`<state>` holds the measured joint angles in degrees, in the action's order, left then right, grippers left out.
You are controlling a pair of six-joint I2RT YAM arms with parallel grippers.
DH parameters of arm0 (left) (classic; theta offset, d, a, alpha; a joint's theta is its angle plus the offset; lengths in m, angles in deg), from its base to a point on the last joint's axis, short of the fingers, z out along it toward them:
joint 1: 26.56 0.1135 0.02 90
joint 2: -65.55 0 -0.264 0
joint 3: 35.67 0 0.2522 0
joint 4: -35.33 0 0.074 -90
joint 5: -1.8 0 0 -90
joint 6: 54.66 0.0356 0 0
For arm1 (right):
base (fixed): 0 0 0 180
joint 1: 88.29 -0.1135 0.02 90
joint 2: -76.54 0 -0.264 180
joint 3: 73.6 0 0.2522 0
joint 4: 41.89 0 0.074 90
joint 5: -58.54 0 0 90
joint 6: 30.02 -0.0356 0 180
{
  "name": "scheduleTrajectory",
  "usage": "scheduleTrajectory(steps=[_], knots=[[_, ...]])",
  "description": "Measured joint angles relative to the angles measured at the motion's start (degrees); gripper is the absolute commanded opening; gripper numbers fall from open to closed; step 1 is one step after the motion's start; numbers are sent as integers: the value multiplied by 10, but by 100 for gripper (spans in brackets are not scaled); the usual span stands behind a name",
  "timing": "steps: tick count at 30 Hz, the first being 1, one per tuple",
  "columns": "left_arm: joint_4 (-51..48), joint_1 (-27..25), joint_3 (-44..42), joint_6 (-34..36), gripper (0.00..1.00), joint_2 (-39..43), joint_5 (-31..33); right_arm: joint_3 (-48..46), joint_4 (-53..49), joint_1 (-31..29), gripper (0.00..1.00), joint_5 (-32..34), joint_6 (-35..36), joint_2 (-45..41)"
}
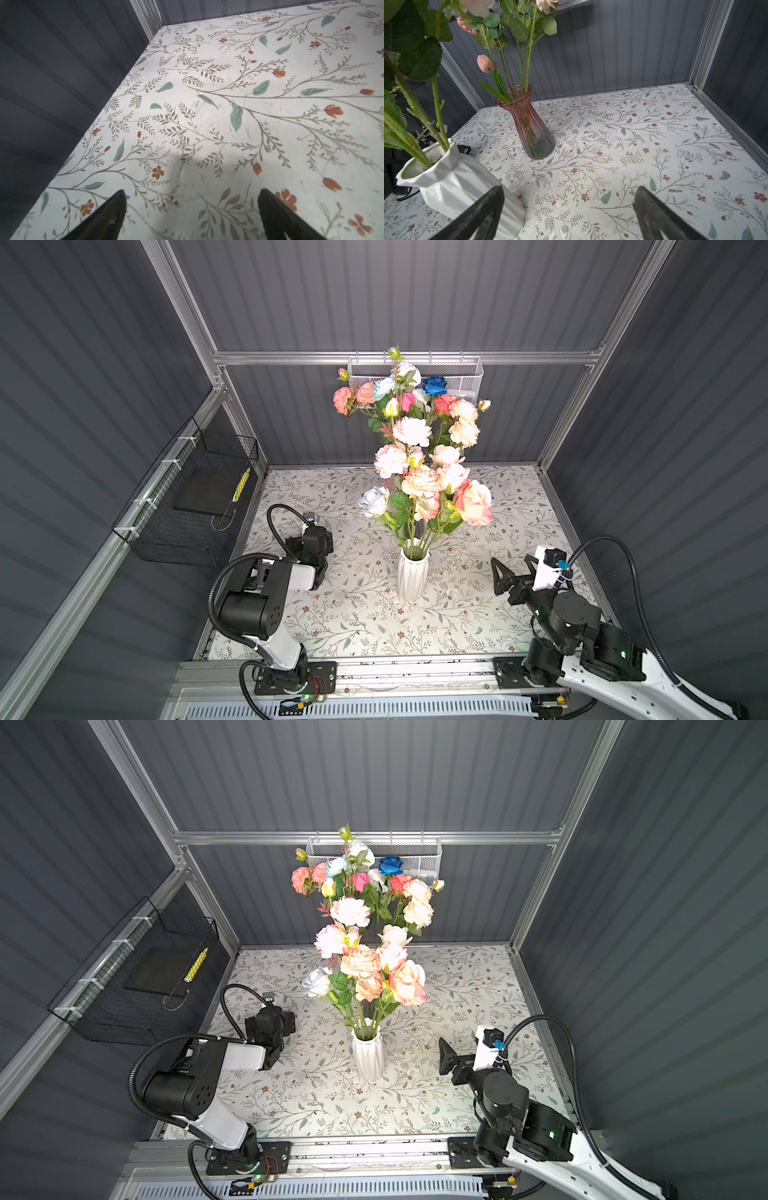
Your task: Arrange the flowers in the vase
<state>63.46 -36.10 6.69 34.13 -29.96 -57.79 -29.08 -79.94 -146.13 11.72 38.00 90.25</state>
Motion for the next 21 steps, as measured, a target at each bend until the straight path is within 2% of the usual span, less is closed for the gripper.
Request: scheduleTrajectory(steps=[3, 7, 10, 13, 18, 21], knots=[[78, 20, -34, 0, 100, -17, -31, -22, 64, 19, 99, 2, 39, 12], [93, 41, -42, -7, 100, -25, -57, -68, 162, 86, 99, -2, 97, 47], [107, 43, -42, -9, 100, -25, -60, -83, 224, 169, 99, -23, 130, 99], [109, 43, -41, -10, 100, -25, -64, -83, 292, 282, 99, -71, 153, 172], [113, 43, -41, -10, 100, -25, -65, -105, 431, 483, 99, -200, 178, 313], [113, 43, -41, -10, 100, -25, -65, -151, 524, 545, 99, -257, 191, 379]])
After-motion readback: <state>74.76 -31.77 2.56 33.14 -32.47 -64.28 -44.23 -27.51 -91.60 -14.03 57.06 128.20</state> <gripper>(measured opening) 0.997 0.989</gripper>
